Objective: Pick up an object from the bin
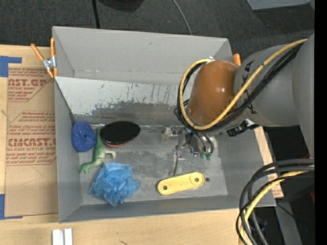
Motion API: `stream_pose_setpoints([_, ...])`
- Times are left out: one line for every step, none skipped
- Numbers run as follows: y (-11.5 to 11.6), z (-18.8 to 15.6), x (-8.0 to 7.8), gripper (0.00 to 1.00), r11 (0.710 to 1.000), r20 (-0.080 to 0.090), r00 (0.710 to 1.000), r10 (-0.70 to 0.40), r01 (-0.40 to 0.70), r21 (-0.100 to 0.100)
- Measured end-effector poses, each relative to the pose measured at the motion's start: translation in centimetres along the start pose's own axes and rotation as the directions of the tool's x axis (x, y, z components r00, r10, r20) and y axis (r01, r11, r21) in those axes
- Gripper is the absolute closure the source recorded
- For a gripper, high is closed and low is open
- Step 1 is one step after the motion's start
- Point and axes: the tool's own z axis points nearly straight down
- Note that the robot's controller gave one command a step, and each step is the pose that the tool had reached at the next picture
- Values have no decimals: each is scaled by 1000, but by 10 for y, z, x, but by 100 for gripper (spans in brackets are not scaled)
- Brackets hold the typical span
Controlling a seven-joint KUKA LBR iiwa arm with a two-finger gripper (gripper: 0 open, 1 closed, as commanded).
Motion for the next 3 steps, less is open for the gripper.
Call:
stream_pose_setpoints([0, -4, -2, 0, 1000, 7, 1000, 0, 0, 0])
stream_pose_setpoints([-37, 42, 14, 0, 1000, 6, 1000, -27, 27, 0])
stream_pose_setpoints([-58, 50, 32, 0, 1000, -3, 1000, -2, 2, -1])
